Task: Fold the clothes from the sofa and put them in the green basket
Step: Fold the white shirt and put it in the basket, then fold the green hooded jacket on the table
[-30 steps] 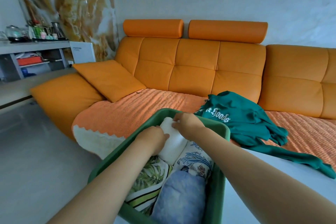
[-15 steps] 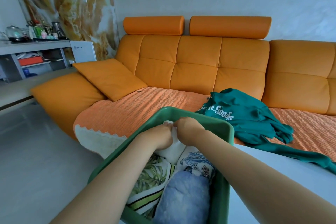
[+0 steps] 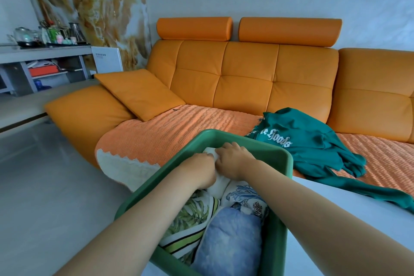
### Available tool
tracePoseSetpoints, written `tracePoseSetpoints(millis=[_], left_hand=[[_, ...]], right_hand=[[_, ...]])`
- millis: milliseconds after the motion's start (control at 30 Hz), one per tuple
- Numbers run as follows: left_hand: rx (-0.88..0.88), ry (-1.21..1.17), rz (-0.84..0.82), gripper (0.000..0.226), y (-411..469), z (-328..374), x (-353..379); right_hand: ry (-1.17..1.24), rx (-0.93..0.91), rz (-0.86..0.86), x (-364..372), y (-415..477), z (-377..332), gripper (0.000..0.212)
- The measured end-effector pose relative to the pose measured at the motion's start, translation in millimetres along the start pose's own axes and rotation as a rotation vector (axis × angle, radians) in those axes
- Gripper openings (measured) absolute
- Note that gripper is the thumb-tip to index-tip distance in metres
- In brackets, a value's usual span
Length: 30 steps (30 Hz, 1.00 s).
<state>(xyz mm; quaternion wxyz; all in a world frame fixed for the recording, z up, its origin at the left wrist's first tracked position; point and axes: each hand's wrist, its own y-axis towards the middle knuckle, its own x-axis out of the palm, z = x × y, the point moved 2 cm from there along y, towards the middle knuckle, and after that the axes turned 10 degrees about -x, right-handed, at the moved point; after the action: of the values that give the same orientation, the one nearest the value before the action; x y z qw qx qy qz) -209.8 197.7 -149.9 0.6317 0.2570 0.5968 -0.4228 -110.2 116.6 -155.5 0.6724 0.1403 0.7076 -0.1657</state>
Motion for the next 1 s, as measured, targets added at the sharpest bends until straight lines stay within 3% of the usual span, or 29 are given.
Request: tracePoseSetpoints(millis=[100,200,300,433,633,767,900,1000], left_hand=[[-0.034,-0.137,-0.152,0.059,-2.4,-3.6,4.2],[-0.042,-0.202,-0.181,0.073,0.6,-6.7,3.2],[-0.031,-0.214,-0.197,0.076,3.1,-5.2,1.4],[0.008,-0.239,-0.162,0.072,0.0,-12.0,-6.7],[0.074,-0.453,0.111,0.046,-9.7,-5.6,-46.5],[0.145,-0.515,0.234,0.049,-19.8,34.3,-70.1],[0.256,-0.508,0.27,0.046,-25.1,106.1,-78.2],[0.309,-0.451,0.245,0.047,-18.6,168.0,-70.5]], right_hand=[[0.061,-0.077,0.018,0.1,-0.9,-5.8,0.041],[0.188,-0.035,-0.084,0.6,2.4,-7.8,0.043],[0.208,-0.039,-0.152,1.2,3.5,-6.1,0.05],[0.253,-0.069,-0.117,-5.5,-3.6,-3.0,0.054],[0.329,-0.016,0.167,-49.1,-31.3,20.6,0.047],[0.349,0.042,0.335,-78.1,-69.5,47.7,0.038],[0.316,0.142,0.472,-93.2,-113.9,92.2,0.035],[0.292,0.222,0.435,-86.0,-144.8,141.3,0.036]])
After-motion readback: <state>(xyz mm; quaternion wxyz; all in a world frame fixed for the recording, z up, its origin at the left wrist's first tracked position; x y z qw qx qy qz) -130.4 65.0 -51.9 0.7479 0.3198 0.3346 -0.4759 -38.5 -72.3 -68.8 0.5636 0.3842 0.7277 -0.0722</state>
